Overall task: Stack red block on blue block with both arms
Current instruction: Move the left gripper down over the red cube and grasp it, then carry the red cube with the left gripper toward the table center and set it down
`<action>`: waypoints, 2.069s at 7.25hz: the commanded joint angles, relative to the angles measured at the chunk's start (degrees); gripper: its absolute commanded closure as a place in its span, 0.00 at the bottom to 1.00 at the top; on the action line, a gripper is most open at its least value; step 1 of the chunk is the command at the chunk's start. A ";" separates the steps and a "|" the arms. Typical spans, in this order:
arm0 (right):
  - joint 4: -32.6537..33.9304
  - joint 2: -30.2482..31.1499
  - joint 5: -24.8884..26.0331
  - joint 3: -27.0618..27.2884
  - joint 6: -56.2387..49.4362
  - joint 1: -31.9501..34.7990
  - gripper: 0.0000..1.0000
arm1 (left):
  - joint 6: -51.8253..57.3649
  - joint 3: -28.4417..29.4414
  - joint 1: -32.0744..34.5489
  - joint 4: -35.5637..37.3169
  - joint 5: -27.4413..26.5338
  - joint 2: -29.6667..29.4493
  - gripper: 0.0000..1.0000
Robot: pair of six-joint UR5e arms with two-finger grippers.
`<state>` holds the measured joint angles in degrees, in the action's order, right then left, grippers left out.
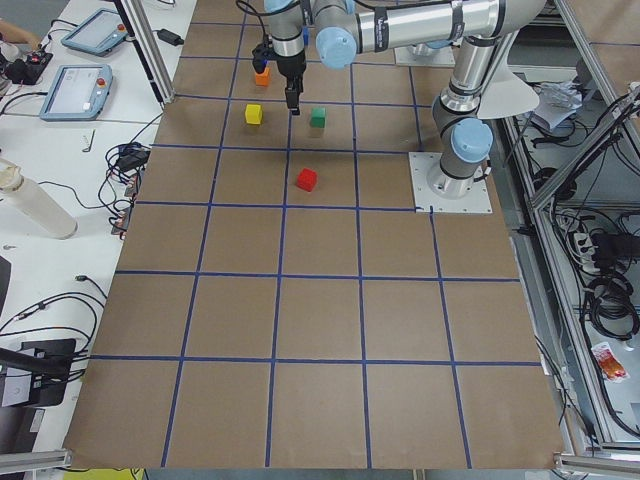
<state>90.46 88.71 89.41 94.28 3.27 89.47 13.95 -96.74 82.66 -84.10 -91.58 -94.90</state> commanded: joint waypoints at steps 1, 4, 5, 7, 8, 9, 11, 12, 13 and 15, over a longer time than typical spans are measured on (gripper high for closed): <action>0.15 0.14 -0.03 -0.06 -0.02 0.00 0.00 | 8.25 -10.61 -3.89 12.32 -4.63 -0.90 0.00; 0.33 0.32 -0.55 -0.23 -0.11 0.09 0.00 | 18.13 -22.59 -9.10 27.19 -4.22 -2.47 0.00; 0.33 0.32 -0.73 -0.23 -0.11 0.00 0.00 | 22.05 -23.48 -9.19 27.93 -4.05 -3.79 0.00; 0.33 0.58 -0.73 -0.15 -0.11 0.09 0.00 | 23.76 -23.58 -9.19 29.25 -2.65 -5.90 0.00; 0.24 0.58 -0.73 -0.15 -0.02 0.09 0.00 | 23.76 -23.75 -9.10 30.74 -1.07 -6.95 0.00; 0.15 0.58 -0.12 -0.06 -0.02 0.09 0.00 | 23.76 -23.84 -9.10 32.66 -1.06 -7.92 0.00; 0.41 0.49 -0.20 -0.06 -0.02 0.09 0.00 | 23.93 -24.19 -9.19 34.25 -1.23 -8.72 0.38; 0.42 0.49 -0.20 -0.06 -0.02 0.09 0.00 | 23.93 -24.20 -9.10 34.96 -1.32 -8.81 0.72; 0.42 0.49 -0.20 -0.06 -0.02 0.09 0.00 | 23.50 -24.20 -9.01 34.97 -1.49 -8.64 1.00; 0.41 0.49 -0.11 0.46 -0.02 0.09 0.00 | 19.14 -22.36 -8.05 34.62 -1.76 -6.36 1.00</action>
<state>90.84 89.21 89.27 94.40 3.22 89.56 36.18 -120.29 73.98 -49.16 -93.18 -102.40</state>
